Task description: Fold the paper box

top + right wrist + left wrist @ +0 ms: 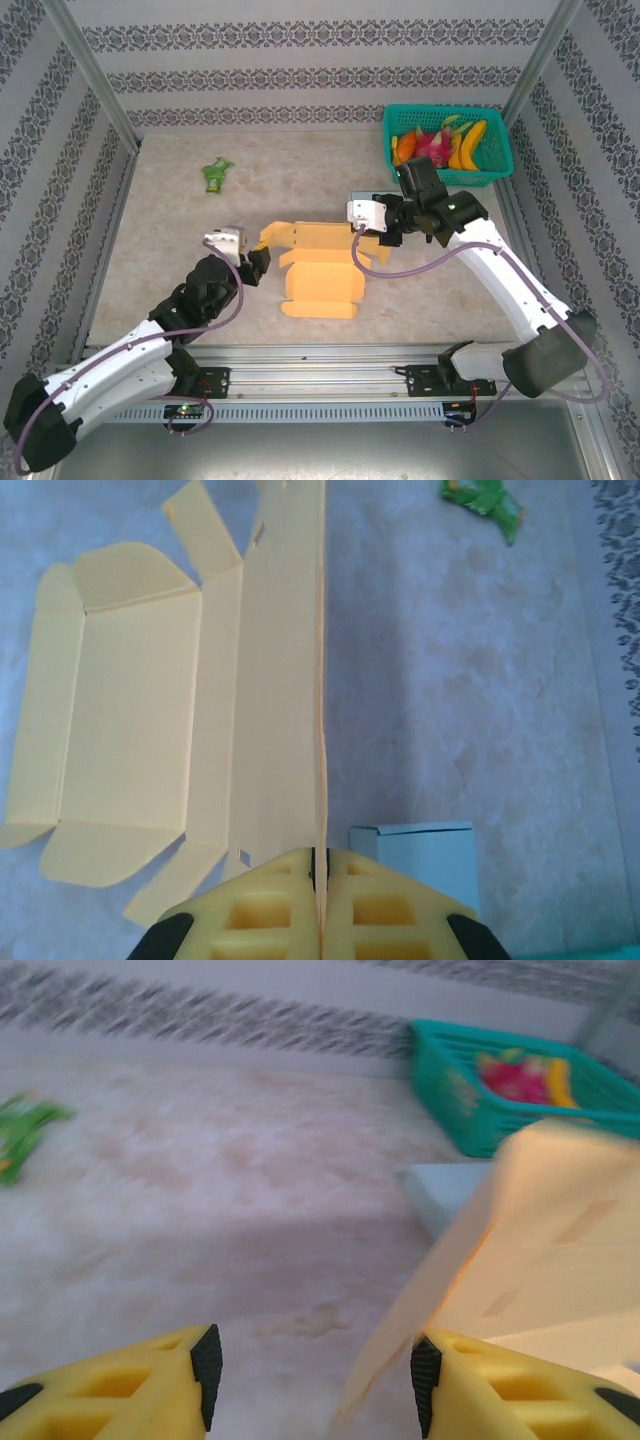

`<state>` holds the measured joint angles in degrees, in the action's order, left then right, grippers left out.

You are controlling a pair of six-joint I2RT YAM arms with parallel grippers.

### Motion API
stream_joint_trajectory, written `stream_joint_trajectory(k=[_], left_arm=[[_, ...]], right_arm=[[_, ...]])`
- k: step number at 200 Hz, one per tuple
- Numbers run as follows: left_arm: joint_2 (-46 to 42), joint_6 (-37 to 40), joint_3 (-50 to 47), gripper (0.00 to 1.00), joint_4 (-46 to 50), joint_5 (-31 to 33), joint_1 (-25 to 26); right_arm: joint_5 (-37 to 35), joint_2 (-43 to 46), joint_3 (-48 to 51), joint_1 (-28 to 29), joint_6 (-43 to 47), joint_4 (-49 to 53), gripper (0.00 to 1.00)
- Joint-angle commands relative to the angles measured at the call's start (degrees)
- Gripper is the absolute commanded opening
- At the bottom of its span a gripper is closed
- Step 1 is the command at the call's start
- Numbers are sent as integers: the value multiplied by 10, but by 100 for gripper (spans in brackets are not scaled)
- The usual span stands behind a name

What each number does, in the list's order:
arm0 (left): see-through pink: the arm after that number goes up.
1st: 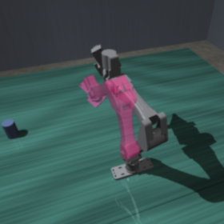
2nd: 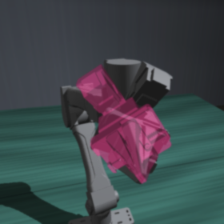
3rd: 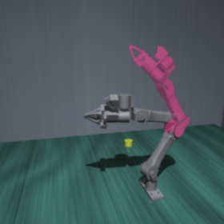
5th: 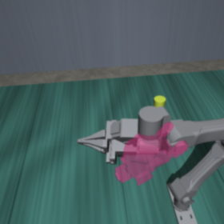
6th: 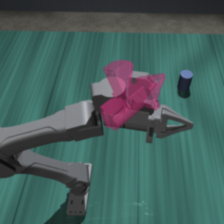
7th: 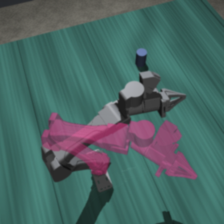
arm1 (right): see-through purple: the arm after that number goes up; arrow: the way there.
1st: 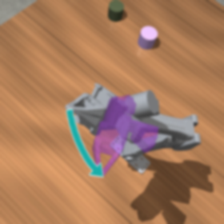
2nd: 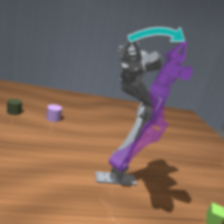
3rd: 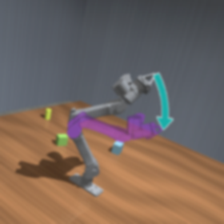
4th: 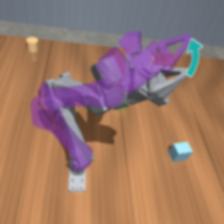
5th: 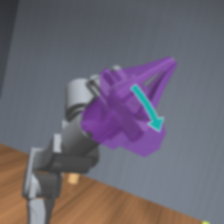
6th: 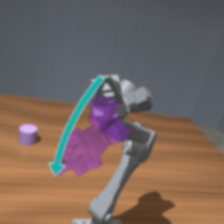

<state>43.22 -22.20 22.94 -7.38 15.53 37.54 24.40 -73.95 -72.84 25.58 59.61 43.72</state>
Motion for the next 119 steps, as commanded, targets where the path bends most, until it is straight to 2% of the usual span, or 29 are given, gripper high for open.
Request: stream_joint_trajectory(k=[1,25,38,75,91,119], left_arm=[[-4,-118,-39,54,10,-46,-43],[-27,-117,-40,54,18,-56,-47],[-50,-116,-32,54,40,-54,-47],[-111,-90,-23,54,70,-60,-47],[-103,-78,-18,54,61,-98,-46],[-100,-71,-21,54,43,-147,-47]], right_arm=[[-46,33,62,19,-145,-129,0],[-112,73,132,42,-189,-197,0],[-134,80,121,58,-191,-179,0],[-92,97,129,55,-127,-176,0],[-63,98,131,53,-116,-183,0],[-73,84,144,59,-115,-204,0]])
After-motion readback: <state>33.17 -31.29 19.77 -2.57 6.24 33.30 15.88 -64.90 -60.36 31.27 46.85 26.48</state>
